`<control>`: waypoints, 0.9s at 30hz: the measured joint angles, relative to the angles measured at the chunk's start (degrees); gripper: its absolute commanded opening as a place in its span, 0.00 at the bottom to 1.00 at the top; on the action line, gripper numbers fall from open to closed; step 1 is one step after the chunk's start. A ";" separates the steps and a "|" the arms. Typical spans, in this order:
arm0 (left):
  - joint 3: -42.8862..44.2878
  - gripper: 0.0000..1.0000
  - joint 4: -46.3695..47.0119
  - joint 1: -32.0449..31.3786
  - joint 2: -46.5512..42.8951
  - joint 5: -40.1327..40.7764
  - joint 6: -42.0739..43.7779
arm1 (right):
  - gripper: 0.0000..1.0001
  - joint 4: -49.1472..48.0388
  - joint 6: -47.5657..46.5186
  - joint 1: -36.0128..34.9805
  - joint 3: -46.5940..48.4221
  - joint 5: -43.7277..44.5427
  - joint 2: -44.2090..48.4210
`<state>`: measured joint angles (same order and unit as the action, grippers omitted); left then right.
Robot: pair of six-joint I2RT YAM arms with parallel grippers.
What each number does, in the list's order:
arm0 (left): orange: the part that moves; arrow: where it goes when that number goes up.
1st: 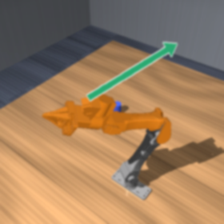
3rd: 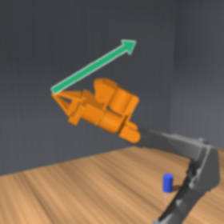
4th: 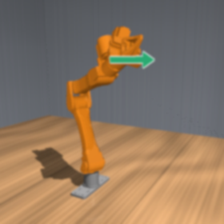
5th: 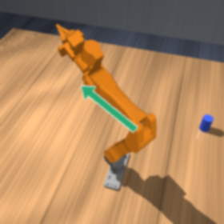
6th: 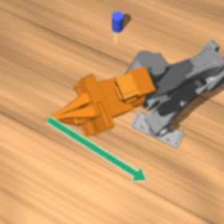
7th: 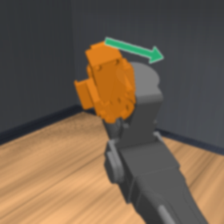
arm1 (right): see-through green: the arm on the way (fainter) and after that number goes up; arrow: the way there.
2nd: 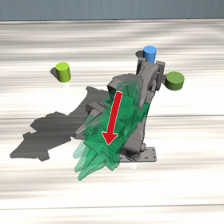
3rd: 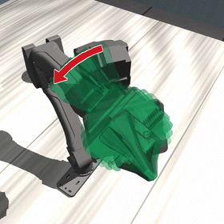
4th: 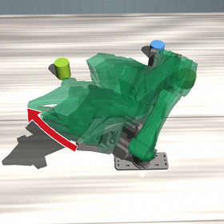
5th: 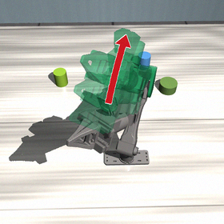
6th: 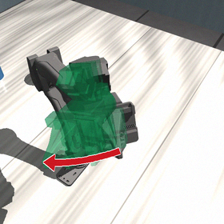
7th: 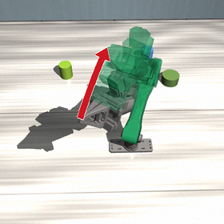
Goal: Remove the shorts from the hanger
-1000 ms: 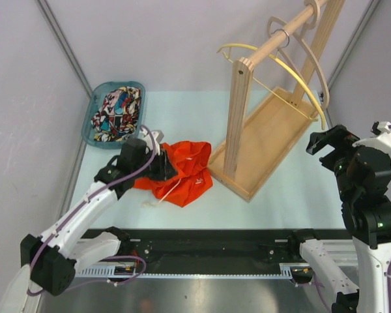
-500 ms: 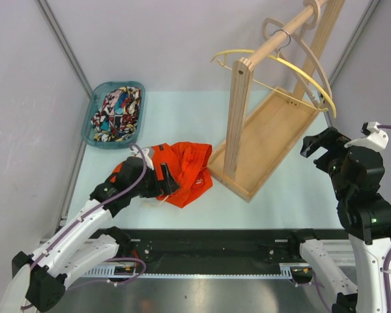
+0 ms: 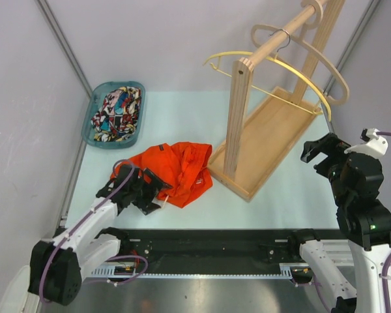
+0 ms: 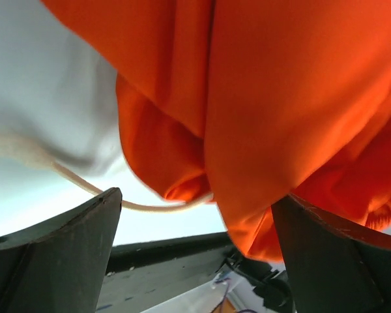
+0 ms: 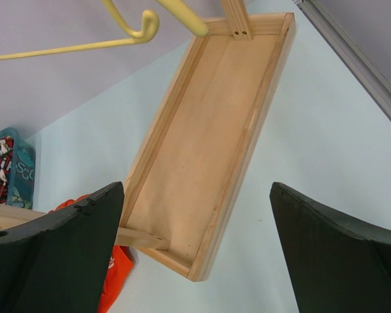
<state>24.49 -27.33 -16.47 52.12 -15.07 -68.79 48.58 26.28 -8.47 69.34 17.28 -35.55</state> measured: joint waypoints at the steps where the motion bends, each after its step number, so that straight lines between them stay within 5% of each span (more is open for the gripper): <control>1: 0.00 0.99 1.05 0.00 1.57 -0.33 -0.74 | 1.00 0.07 0.00 0.00 -0.31 -0.02 0.28; 4: 0.02 0.90 4.35 0.00 6.12 -0.98 -2.40 | 1.00 0.04 0.00 0.00 -1.22 -0.09 1.14; 7: -0.15 0.70 8.04 0.00 9.05 -1.66 -4.24 | 1.00 0.02 0.00 0.00 -2.19 -0.22 1.84; 8: -0.42 0.52 9.55 0.00 9.62 -1.73 -4.68 | 1.00 0.02 0.00 0.00 -2.47 -0.28 1.99; 10: -1.01 0.37 11.80 0.04 10.25 -1.73 -5.75 | 1.00 0.00 0.00 0.00 -3.06 -0.63 2.27; 11: -1.40 0.17 13.22 0.26 10.60 -1.79 -6.01 | 1.00 -0.02 0.00 0.00 -3.34 -0.76 2.38; 13: -2.05 0.04 16.09 0.94 11.28 -2.25 -6.67 | 1.00 -0.04 0.00 0.00 -3.96 -1.18 2.54; 18: 0.85 0.00 18.38 5.49 13.44 -5.35 -3.56 | 1.00 -0.20 -0.20 0.00 -5.05 -1.95 2.62; 27: 29.16 0.00 17.79 14.47 16.22 -8.70 13.64 | 1.00 -1.11 -1.09 0.00 -6.25 -3.26 2.29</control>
<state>53.65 -9.54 -2.00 68.34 -23.77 -55.16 47.46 25.19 -8.47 63.09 14.02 -33.26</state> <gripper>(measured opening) 0.011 0.995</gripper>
